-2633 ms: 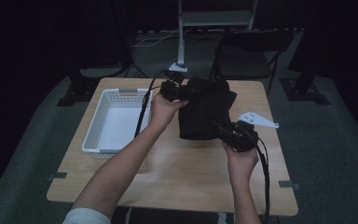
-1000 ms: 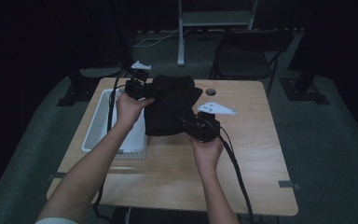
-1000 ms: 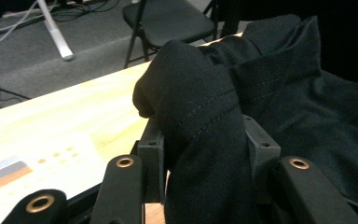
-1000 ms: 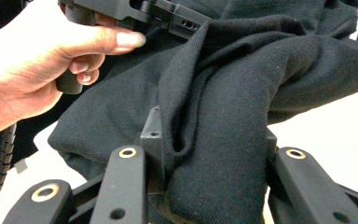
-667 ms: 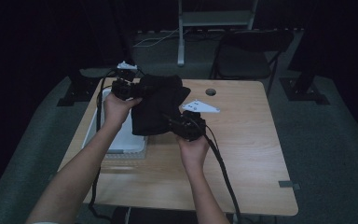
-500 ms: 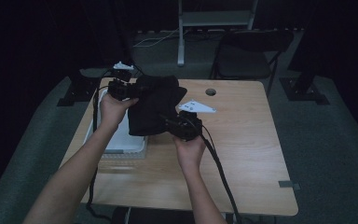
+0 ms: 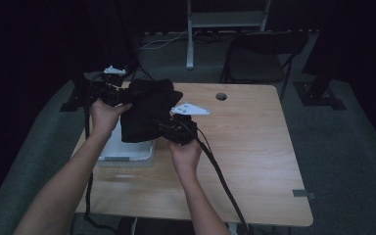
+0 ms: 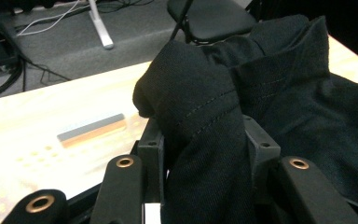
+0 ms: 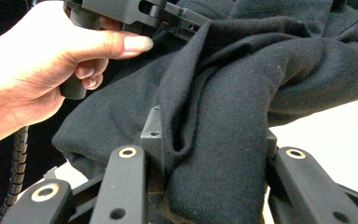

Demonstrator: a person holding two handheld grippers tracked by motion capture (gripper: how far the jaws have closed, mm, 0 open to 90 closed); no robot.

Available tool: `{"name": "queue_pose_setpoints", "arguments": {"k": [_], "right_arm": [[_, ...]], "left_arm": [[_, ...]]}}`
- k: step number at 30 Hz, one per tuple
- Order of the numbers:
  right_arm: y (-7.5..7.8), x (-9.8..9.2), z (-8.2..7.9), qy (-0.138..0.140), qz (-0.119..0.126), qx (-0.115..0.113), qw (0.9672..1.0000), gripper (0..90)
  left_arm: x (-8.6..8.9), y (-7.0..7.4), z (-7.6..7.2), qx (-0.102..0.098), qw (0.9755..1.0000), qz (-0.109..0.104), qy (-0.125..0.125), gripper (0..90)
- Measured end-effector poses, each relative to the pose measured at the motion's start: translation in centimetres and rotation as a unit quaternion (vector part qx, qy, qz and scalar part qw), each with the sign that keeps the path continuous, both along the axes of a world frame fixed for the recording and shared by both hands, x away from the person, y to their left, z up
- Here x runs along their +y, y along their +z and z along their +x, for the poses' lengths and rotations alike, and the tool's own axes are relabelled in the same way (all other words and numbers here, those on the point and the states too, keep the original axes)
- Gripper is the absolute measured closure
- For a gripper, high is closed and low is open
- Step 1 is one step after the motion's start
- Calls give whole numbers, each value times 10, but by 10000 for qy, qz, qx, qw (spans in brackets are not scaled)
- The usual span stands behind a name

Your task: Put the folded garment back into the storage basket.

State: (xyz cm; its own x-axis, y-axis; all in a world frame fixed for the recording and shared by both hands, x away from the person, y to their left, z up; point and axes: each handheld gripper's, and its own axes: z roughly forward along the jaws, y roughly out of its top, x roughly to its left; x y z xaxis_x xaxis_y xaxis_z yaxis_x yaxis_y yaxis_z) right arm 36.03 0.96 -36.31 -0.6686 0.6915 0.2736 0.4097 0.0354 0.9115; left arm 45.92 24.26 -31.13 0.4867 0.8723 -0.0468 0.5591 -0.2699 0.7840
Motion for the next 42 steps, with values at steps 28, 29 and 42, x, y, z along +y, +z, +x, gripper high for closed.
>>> {"name": "queue_pose_setpoints", "arguments": {"k": [28,29,42], "right_arm": [[-12,49,17,309,58,208,9993,608],[-12,51,18,323,53,213,9992,608],[-11,68,20,434,112,219,9988,608]], "left_arm": [[48,-5,0,61,9989,219,407,600],[49,-4,0,67,9988,222,421,599],[66,0,-2,54,9982,256,535,600]]}}
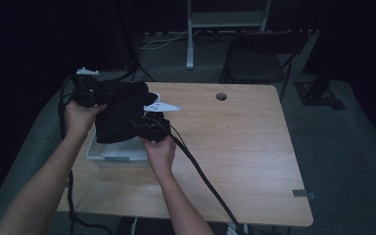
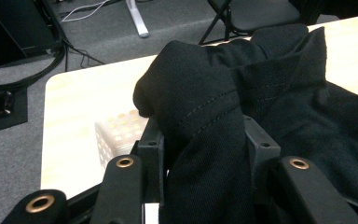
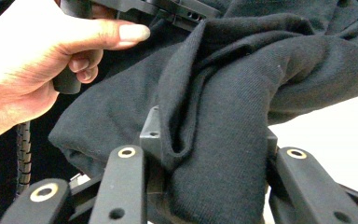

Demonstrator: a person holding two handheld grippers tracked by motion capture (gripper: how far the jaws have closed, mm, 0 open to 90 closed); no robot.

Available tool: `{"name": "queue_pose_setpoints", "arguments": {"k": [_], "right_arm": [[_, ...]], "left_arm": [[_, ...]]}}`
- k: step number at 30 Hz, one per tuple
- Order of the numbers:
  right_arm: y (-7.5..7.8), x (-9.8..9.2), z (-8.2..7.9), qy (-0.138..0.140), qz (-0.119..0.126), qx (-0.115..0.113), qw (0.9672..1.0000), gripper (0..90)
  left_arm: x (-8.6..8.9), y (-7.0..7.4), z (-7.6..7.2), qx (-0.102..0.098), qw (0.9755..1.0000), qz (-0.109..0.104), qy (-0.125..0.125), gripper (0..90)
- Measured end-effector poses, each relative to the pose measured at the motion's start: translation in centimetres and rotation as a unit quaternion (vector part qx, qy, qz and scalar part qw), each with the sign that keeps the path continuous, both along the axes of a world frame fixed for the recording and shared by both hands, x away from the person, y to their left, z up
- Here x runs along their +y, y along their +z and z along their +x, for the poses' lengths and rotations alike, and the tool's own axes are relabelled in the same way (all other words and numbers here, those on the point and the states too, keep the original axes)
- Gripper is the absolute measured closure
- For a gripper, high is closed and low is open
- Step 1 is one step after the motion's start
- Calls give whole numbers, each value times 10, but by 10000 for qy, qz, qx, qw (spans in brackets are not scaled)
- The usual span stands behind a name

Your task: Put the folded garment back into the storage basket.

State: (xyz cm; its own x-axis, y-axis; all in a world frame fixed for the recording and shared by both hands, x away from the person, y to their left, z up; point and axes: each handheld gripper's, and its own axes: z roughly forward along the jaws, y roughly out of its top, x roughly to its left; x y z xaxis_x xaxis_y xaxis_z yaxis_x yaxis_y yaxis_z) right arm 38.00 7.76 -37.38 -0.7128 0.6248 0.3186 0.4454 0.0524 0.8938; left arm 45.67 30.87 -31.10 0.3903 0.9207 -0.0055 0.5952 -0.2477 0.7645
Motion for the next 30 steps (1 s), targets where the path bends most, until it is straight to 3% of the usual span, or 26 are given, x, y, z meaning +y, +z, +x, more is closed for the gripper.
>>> {"name": "queue_pose_setpoints", "arguments": {"k": [10,17,22,30], "right_arm": [[0,15,1,44,10,38,10000,608],[3,12,1,-1,34,2,10000,608],[2,13,1,-12,-12,42,10000,609],[-4,15,2,8,-45,128,9999,609]], "left_arm": [[14,0,1,73,9999,-108,108,599],[8,5,0,-27,10000,29,76,600],[7,1,1,-5,9999,70,83,600],[7,-6,1,50,9999,3,132,600]]}}
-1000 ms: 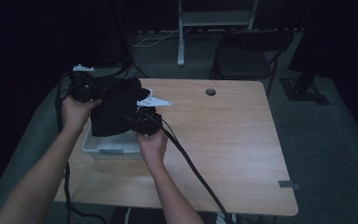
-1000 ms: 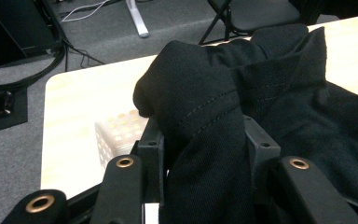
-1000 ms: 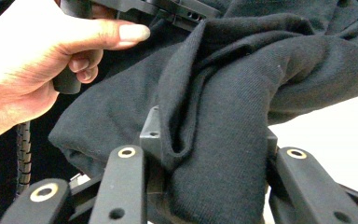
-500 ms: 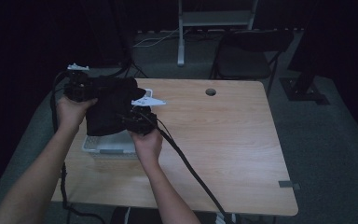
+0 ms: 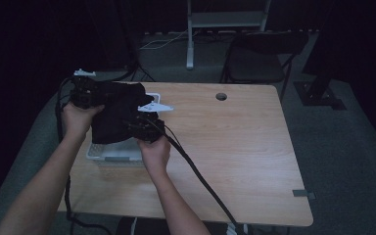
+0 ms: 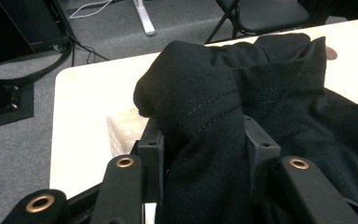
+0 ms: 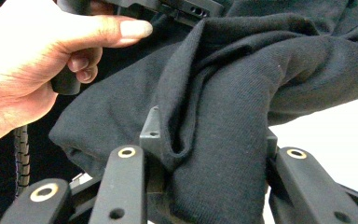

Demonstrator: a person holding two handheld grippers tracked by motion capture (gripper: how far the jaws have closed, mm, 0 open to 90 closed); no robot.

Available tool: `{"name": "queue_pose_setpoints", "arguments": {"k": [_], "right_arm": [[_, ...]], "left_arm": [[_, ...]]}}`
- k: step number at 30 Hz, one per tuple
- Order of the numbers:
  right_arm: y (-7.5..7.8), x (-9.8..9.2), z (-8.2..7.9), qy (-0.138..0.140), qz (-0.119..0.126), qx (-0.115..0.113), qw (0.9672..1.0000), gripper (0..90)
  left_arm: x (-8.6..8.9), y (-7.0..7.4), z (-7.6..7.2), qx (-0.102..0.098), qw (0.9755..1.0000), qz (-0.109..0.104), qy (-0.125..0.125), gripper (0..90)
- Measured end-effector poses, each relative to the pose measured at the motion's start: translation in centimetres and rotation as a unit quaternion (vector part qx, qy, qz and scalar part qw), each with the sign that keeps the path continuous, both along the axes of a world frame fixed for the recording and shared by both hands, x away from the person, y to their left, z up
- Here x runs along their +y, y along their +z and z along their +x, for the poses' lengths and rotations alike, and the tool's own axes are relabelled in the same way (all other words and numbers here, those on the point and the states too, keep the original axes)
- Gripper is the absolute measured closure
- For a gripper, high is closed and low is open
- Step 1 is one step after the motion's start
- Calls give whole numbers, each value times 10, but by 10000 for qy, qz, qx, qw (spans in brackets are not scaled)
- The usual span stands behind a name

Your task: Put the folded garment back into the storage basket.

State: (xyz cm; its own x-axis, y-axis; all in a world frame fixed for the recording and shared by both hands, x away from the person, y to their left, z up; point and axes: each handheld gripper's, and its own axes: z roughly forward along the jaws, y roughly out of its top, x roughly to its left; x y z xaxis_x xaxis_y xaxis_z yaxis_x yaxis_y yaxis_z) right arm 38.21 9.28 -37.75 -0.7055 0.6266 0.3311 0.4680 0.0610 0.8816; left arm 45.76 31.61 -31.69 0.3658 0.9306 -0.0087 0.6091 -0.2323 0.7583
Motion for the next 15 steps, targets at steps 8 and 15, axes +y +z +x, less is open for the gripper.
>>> {"name": "queue_pose_setpoints", "arguments": {"k": [8,15], "right_arm": [[-8,3,2,25,-96,55,9999,608],[-17,2,4,29,-98,171,9998,608]], "left_arm": [[-1,-6,1,56,10000,70,-26,600],[-4,-16,3,139,9998,124,-23,600]]}}
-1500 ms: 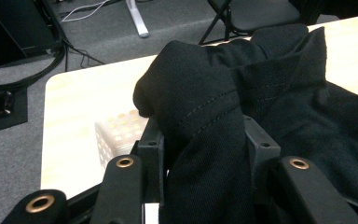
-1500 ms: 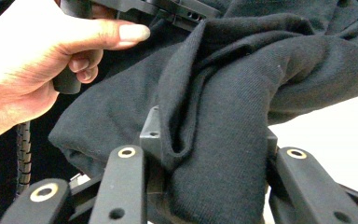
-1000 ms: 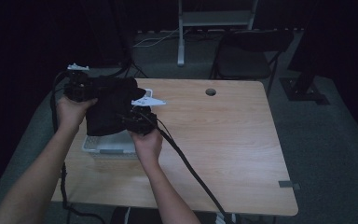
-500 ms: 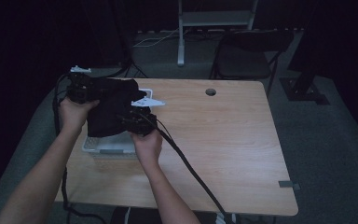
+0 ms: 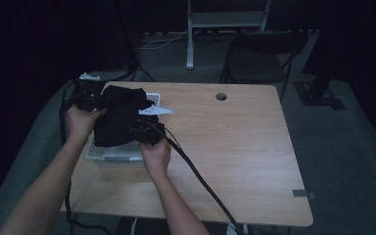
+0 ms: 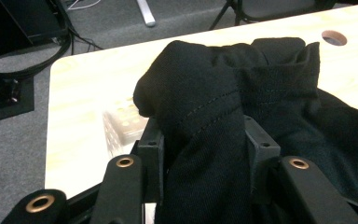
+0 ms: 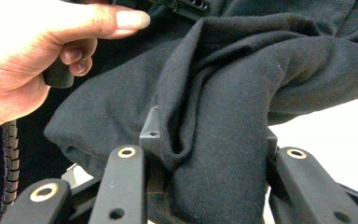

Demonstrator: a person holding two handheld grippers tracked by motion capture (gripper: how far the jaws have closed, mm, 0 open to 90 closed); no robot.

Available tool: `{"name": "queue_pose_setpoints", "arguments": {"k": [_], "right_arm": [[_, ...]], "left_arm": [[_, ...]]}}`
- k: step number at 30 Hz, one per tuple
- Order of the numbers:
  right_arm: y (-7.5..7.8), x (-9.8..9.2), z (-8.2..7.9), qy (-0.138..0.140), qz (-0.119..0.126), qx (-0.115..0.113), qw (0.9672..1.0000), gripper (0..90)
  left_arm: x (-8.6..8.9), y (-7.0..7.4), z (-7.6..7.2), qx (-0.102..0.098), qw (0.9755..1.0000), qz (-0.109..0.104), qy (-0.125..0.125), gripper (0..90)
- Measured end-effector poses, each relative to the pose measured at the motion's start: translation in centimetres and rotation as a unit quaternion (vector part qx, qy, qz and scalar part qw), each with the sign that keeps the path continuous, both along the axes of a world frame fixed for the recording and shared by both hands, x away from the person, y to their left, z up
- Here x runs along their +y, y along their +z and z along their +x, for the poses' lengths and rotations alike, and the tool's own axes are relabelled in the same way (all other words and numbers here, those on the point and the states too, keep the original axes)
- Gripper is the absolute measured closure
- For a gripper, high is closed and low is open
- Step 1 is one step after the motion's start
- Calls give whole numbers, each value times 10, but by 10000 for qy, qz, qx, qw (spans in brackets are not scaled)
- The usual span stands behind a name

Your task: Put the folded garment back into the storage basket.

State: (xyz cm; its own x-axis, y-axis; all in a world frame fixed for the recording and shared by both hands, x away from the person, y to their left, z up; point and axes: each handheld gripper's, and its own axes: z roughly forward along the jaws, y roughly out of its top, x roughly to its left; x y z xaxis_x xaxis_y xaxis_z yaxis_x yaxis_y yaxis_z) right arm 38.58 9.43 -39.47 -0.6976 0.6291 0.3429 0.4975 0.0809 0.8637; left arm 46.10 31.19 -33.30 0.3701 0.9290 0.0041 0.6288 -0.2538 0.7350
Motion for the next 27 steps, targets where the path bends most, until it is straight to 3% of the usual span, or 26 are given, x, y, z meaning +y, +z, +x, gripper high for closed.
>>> {"name": "queue_pose_setpoints", "arguments": {"k": [20,27], "right_arm": [[-20,2,4,-9,-138,204,9997,608],[-27,5,6,2,-203,295,9994,608]], "left_arm": [[-2,-24,7,200,9997,125,20,600],[2,-35,9,299,9995,78,35,600]]}}
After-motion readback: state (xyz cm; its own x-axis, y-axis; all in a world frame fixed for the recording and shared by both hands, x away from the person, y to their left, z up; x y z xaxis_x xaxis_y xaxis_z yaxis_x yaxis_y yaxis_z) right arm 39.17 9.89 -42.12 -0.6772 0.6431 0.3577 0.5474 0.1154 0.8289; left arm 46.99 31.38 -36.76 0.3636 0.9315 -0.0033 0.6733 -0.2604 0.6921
